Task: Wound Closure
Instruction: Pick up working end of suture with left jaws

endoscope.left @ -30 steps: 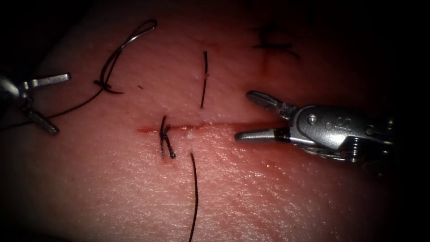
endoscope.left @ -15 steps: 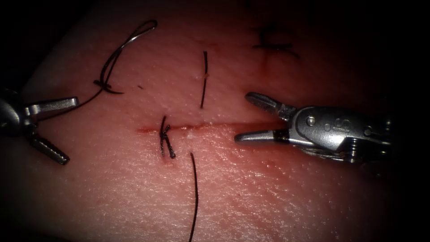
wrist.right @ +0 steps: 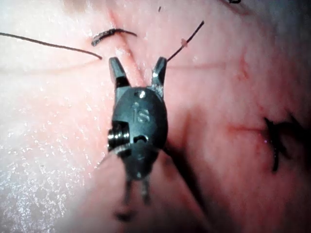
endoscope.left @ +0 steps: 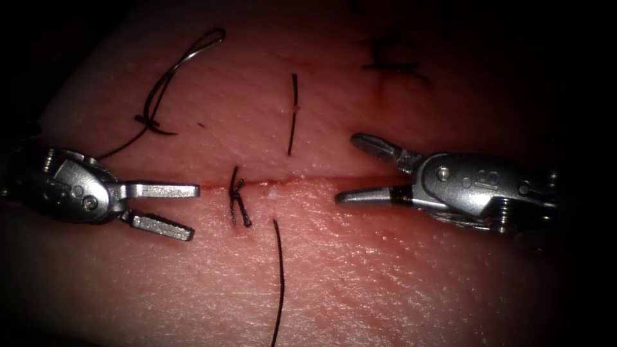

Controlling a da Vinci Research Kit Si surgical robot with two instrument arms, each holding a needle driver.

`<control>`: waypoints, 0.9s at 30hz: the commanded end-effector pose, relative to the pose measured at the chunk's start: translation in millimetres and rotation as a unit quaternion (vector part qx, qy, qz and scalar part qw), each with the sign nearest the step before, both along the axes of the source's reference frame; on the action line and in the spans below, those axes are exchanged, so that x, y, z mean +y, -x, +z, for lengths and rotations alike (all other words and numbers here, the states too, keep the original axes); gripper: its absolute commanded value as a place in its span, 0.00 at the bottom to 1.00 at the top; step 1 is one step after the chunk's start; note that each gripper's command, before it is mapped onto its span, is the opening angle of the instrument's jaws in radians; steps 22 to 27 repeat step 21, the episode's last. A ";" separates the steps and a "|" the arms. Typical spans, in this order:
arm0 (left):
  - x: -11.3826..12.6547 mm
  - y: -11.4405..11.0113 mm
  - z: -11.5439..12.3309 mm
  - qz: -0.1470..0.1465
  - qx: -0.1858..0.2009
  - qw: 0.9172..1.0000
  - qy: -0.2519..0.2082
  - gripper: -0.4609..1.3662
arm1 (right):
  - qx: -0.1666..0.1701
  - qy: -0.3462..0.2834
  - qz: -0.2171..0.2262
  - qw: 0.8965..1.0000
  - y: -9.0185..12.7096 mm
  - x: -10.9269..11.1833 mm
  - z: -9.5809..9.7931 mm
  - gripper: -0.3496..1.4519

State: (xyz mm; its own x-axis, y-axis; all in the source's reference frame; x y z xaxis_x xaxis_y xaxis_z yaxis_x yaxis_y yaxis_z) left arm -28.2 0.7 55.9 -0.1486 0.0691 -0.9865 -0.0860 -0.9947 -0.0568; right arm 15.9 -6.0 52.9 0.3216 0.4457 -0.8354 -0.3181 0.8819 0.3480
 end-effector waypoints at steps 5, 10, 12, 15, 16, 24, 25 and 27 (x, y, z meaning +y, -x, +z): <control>-0.1 0.2 0.2 0.011 -0.007 1.000 0.000 0.28 | 0.002 -0.001 -0.003 1.000 0.0 -0.1 -0.2 0.70; 0.0 0.2 0.2 0.020 -0.015 1.000 0.001 0.29 | 0.003 -0.001 -0.004 1.000 -0.1 0.0 -0.2 0.70; -0.1 0.2 0.2 0.023 -0.017 1.000 0.001 0.29 | 0.003 0.002 -0.007 1.000 -0.1 0.0 -0.2 0.70; -0.2 0.1 0.3 0.024 -0.018 1.000 0.002 0.29 | 0.003 0.002 -0.007 1.000 -0.1 -0.2 -0.3 0.70; -0.2 0.1 0.4 0.024 -0.018 1.000 0.002 0.29 | 0.004 0.002 -0.007 1.000 -0.1 -0.2 -0.3 0.70; -0.3 -0.1 0.4 0.026 -0.019 0.999 0.002 0.30 | 0.003 0.002 -0.007 1.000 -0.3 0.0 -0.2 0.70; -0.3 -0.1 0.4 0.026 -0.019 0.999 0.002 0.30 | 0.003 0.002 -0.007 1.000 -0.3 0.0 -0.2 0.70; -0.3 -0.1 0.4 0.026 -0.019 0.999 0.002 0.30 | 0.003 0.002 -0.007 1.000 -0.3 0.0 -0.2 0.70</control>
